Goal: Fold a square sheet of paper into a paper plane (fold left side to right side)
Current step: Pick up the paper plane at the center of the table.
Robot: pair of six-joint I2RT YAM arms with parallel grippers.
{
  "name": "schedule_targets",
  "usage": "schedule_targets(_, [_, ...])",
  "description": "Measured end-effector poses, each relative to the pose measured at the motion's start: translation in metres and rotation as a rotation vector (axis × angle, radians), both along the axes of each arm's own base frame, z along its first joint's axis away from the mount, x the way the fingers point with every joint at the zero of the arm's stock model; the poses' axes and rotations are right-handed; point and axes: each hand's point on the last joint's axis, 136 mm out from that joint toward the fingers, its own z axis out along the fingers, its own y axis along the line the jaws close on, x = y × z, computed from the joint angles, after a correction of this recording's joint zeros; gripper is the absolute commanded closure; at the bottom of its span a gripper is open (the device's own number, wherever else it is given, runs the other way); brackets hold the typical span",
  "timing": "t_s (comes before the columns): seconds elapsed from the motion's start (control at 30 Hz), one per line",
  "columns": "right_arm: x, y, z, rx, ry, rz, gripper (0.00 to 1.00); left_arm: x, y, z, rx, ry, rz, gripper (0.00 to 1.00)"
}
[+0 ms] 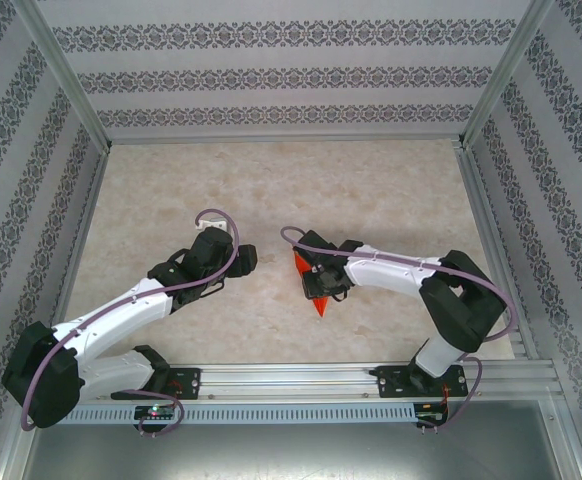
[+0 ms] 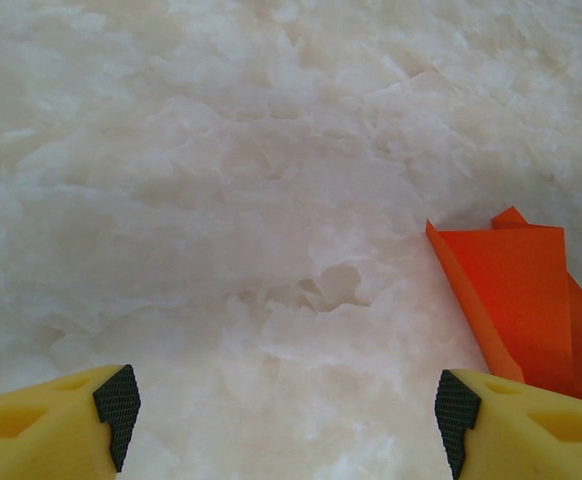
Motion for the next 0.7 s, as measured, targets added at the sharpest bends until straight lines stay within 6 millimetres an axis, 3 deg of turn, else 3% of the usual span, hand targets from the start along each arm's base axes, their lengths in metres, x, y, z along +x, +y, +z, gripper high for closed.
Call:
schedule_targets(0.3, [0.004, 0.000, -0.009, -0.026, 0.013, -0.003, 0.95, 0.000, 0.000, 0.000, 0.003, 0.000, -0.003, 0.17])
schedule_targets(0.37, [0.010, -0.001, -0.006, -0.017, 0.009, -0.014, 0.97, -0.001, 0.001, 0.000, 0.007, -0.001, -0.006, 0.17])
schedule_targets(0.47, [0.034, -0.002, 0.009, 0.013, -0.013, -0.062, 0.97, -0.002, 0.001, 0.001, 0.012, -0.001, -0.011, 0.16])
schedule_targets(0.7, [0.136, -0.008, 0.054, 0.062, -0.114, -0.167, 0.96, -0.003, 0.001, -0.001, 0.029, 0.004, -0.032, 0.16])
